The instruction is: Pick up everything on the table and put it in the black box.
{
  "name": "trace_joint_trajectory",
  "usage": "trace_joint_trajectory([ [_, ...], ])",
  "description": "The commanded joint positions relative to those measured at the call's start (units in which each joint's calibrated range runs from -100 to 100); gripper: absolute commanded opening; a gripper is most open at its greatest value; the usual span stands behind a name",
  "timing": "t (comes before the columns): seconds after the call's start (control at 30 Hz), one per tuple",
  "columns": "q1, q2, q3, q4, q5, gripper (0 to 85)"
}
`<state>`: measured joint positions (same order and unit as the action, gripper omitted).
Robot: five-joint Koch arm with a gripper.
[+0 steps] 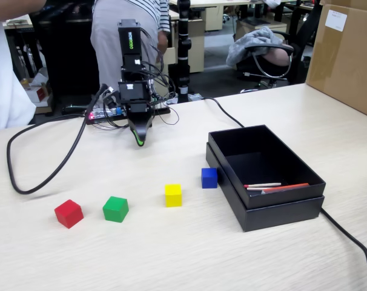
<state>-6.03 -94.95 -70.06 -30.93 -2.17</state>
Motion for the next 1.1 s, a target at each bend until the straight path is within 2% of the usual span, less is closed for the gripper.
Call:
trace_joint_trajectory([
  [0.0,-1.8,7.1,12.3,-6.0,0.4,48.9],
  [0.23,-6.3,28.0,35.0,-15.8,-0.4,48.4],
  [0.5,-12.0,54.8,58.4,-16.1,-2.5,47.5],
  [0.83,-12.7,83.6,81.1,-17.7,-1.6,47.7],
  [1.07,-12.0,96.4,91.3,-17.7,-1.1,47.7],
])
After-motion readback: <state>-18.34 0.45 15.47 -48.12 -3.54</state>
